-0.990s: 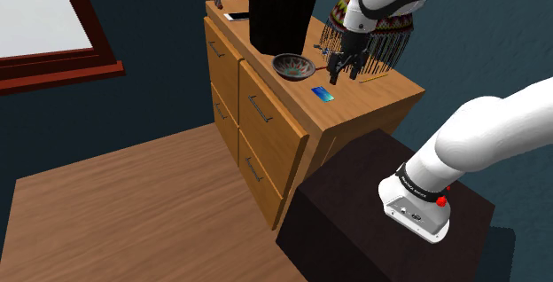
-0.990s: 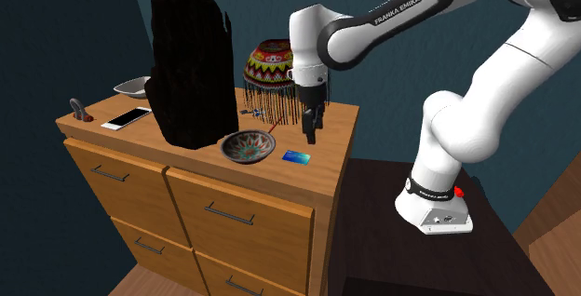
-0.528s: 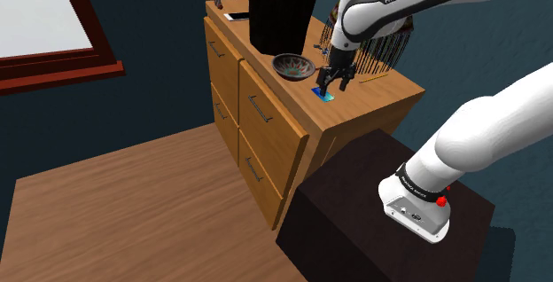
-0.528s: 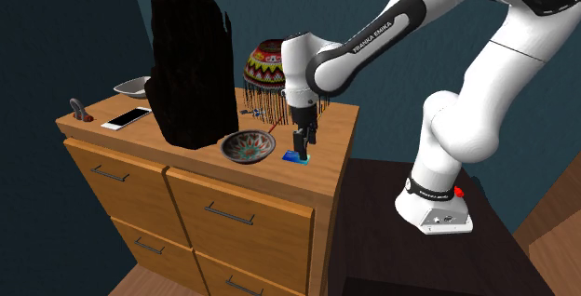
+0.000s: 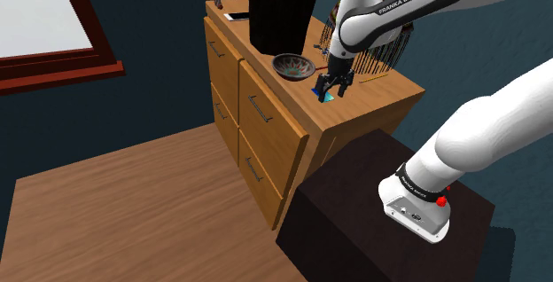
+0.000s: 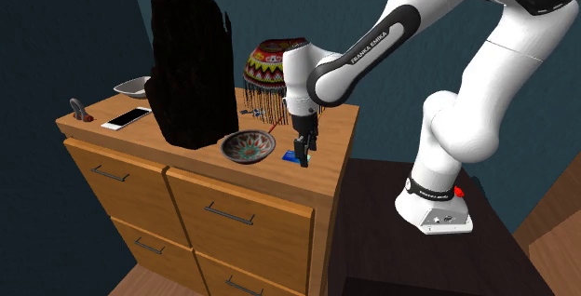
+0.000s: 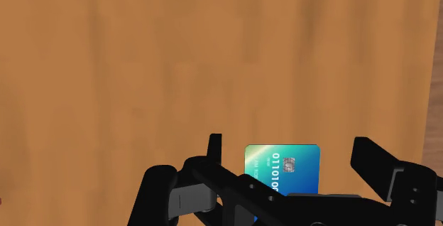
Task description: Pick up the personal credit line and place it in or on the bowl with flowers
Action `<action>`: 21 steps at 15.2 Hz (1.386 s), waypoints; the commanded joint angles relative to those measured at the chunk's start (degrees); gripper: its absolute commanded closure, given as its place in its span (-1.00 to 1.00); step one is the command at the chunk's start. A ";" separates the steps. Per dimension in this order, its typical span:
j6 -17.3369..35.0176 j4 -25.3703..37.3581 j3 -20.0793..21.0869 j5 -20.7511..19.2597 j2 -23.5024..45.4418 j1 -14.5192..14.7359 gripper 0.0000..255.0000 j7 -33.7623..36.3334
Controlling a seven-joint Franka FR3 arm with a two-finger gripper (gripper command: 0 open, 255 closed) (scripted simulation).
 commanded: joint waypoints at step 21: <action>-7.31 2.94 0.02 -0.37 -4.39 -0.11 1.00 0.49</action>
